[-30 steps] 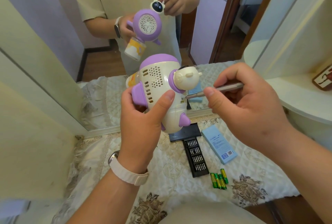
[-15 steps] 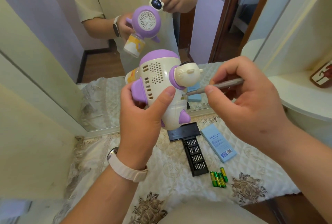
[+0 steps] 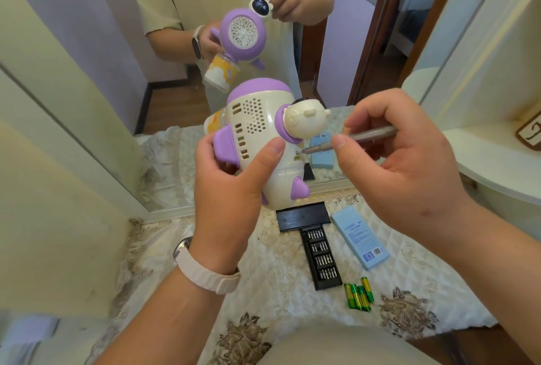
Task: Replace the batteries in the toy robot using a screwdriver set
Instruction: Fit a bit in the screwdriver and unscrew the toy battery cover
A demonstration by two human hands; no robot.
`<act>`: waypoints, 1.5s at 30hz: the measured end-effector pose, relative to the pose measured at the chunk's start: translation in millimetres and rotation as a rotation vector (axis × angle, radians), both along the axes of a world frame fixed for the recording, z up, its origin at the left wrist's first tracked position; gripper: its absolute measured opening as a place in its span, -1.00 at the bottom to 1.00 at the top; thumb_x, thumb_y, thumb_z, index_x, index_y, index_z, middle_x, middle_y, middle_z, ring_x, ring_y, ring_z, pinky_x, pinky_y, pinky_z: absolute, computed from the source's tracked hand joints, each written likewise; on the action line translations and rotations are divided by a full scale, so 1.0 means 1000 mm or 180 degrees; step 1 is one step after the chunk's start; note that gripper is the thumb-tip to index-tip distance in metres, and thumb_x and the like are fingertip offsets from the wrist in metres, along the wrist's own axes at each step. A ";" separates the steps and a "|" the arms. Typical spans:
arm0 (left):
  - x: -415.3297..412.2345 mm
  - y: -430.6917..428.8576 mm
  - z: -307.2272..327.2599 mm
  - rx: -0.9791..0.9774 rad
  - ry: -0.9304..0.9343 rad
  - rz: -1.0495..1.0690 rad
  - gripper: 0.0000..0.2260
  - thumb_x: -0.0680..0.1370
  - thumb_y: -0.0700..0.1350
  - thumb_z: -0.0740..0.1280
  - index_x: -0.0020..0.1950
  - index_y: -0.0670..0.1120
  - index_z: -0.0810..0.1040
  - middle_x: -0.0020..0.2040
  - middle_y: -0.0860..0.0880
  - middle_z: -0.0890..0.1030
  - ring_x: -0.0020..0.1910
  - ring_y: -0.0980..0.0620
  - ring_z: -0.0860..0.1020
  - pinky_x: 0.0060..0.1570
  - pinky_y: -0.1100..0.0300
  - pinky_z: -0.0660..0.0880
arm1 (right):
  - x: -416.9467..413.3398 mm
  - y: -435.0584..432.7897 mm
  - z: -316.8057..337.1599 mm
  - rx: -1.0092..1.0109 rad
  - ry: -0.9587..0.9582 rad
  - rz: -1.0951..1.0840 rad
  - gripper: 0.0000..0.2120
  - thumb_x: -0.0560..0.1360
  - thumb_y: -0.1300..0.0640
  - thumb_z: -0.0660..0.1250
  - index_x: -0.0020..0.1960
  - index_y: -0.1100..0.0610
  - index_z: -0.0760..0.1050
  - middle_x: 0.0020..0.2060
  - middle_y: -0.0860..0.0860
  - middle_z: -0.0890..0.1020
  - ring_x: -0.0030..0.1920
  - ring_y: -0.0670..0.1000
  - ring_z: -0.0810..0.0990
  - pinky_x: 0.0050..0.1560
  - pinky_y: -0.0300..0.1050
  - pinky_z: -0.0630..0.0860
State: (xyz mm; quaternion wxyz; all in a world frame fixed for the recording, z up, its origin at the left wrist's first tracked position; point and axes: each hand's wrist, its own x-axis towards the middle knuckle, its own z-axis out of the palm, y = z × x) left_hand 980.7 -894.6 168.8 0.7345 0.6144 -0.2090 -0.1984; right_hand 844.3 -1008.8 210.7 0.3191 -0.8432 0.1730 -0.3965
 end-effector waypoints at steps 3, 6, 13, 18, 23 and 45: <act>-0.002 -0.002 0.001 0.0009 0.0000 0.0037 -0.52 0.29 0.07 0.54 0.13 0.07 0.45 -0.10 0.17 0.69 -0.13 0.09 0.68 -0.28 -0.06 0.62 | -0.001 -0.002 0.001 0.0056 -0.0043 0.0024 -0.90 0.52 0.13 0.37 -0.07 0.11 0.46 -0.29 -0.08 0.52 -0.29 -0.10 0.49 -0.33 -0.36 0.38; -0.005 -0.004 0.002 0.0034 -0.0004 0.0054 -0.51 0.27 0.08 0.51 0.13 0.06 0.45 -0.11 0.18 0.68 -0.15 0.12 0.67 -0.30 0.00 0.62 | -0.002 -0.005 0.001 0.0085 0.0005 0.0086 -0.89 0.51 0.15 0.38 -0.04 0.07 0.44 -0.20 -0.08 0.51 -0.26 -0.07 0.51 -0.33 -0.30 0.42; -0.008 -0.009 -0.005 0.0062 0.0015 0.0085 -0.52 0.30 0.08 0.55 0.14 0.05 0.47 -0.07 0.13 0.68 -0.12 0.11 0.68 -0.36 0.14 0.57 | -0.006 -0.009 0.000 0.0133 0.0156 0.0122 -0.88 0.47 0.24 0.38 -0.06 0.12 0.45 -0.25 -0.03 0.50 -0.29 0.04 0.49 -0.33 -0.08 0.43; -0.008 -0.012 -0.012 0.0077 -0.0011 0.0117 -0.54 0.36 0.09 0.55 0.17 0.04 0.48 -0.06 0.15 0.68 -0.10 0.12 0.67 -0.31 0.17 0.58 | -0.008 -0.014 -0.002 0.0050 0.0231 0.0061 -0.90 0.52 0.09 0.36 -0.09 0.11 0.47 -0.25 -0.05 0.52 -0.30 0.02 0.49 -0.39 -0.23 0.40; -0.009 -0.012 -0.016 0.0176 -0.0014 0.0097 -0.49 0.30 0.14 0.51 0.18 0.02 0.48 -0.09 0.17 0.68 -0.14 0.14 0.67 -0.31 0.13 0.59 | -0.006 -0.015 -0.005 0.0052 0.0182 0.0196 -0.90 0.49 0.20 0.38 -0.07 0.09 0.46 -0.24 -0.06 0.50 -0.27 0.01 0.49 -0.35 -0.23 0.41; -0.016 -0.015 -0.024 0.0229 0.0067 0.0146 -0.53 0.31 0.14 0.55 0.12 0.08 0.48 -0.08 0.14 0.68 -0.12 0.10 0.67 -0.32 0.11 0.59 | -0.012 -0.022 -0.009 0.0045 0.0298 0.0252 -0.83 0.45 0.22 0.39 -0.06 0.05 0.44 -0.26 -0.03 0.47 -0.25 0.02 0.49 -0.32 -0.14 0.44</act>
